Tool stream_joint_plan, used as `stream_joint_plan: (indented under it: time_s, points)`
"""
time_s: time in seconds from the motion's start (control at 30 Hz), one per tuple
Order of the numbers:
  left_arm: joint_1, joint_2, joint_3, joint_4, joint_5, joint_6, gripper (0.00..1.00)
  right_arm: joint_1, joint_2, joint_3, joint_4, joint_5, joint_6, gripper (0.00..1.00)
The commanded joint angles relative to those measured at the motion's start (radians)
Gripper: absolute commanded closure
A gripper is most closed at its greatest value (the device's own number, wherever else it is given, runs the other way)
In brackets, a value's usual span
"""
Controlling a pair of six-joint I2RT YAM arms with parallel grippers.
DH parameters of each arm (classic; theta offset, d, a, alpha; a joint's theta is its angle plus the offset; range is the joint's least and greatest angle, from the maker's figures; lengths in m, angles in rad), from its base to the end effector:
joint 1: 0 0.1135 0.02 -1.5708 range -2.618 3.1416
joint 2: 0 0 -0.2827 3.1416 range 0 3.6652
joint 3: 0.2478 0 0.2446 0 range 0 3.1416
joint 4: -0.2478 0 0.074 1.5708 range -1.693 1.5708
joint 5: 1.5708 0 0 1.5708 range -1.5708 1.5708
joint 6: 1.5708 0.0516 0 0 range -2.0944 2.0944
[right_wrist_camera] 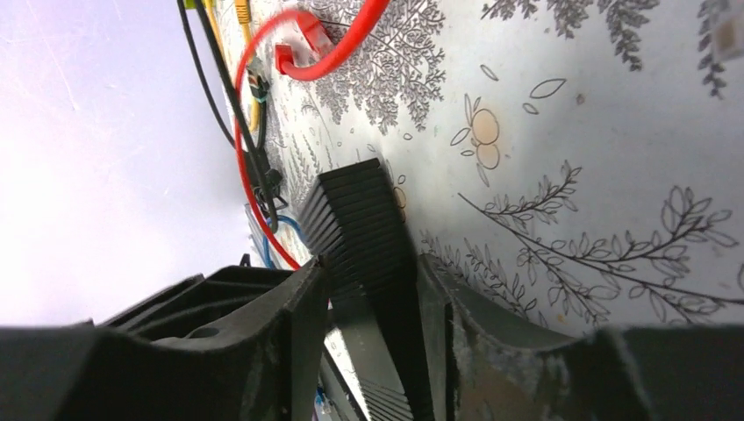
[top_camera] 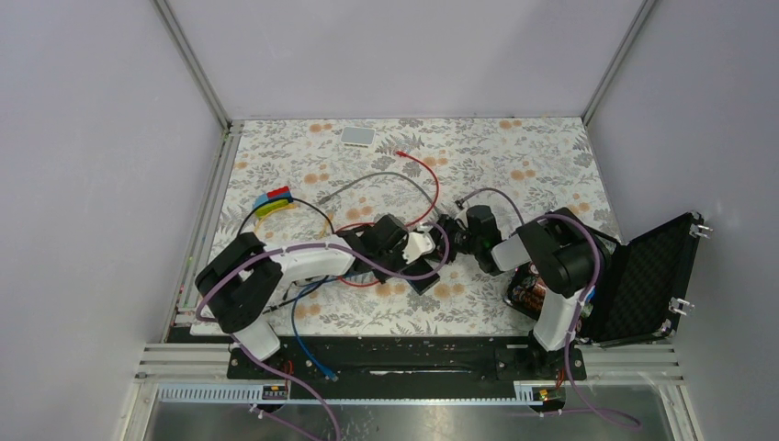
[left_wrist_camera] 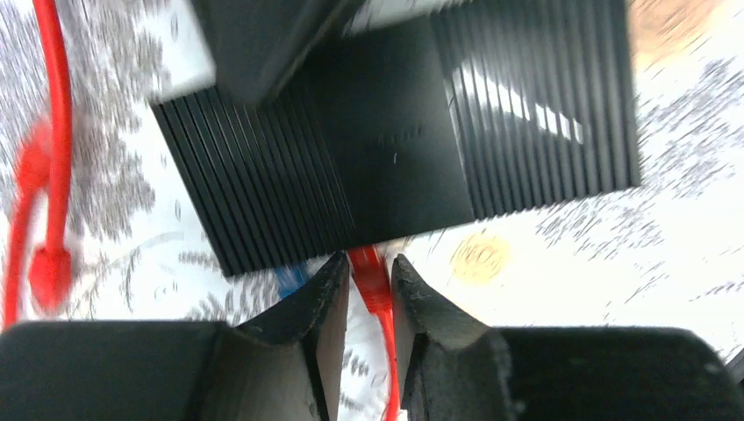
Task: Insert the plug into the switch port
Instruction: Insert the connector into the switch port.
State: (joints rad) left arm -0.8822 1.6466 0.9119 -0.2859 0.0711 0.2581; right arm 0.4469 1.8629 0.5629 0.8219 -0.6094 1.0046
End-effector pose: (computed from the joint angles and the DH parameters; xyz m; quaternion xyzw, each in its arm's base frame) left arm 0.2025 -0.2519 0.1740 0.5273 0.8044 -0.1159 0.2479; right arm 0.2811 0.1675 0.1183 0.0745 0.8265 0.5207 0.2006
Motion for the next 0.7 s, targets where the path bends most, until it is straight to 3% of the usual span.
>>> stream_joint_plan:
  time_s: [0.0,0.1,0.13,0.23,0.53,0.67]
  points:
    - [-0.043,-0.063,0.013,0.358,0.134,0.011,0.73,0.009,-0.027,-0.034,-0.131,0.044,-0.003,0.47]
    - [-0.042,-0.102,-0.011,0.314,0.090,0.010,0.64,-0.006,-0.048,-0.037,-0.163,0.067,-0.008,0.41]
    - [-0.041,-0.114,-0.022,0.306,0.072,0.004,0.57,-0.013,-0.053,-0.041,-0.166,0.076,-0.008,0.39]
    - [-0.042,-0.157,-0.054,0.288,0.020,-0.015,0.04,-0.028,-0.078,-0.050,-0.183,0.103,-0.007,0.35]
    - [-0.040,-0.310,-0.136,0.287,-0.084,-0.054,0.01,-0.037,-0.236,0.020,-0.427,0.200,-0.129,0.33]
    - [-0.023,-0.422,-0.131,0.267,-0.282,-0.113,0.01,-0.036,-0.355,0.047,-0.577,0.256,-0.257,0.33]
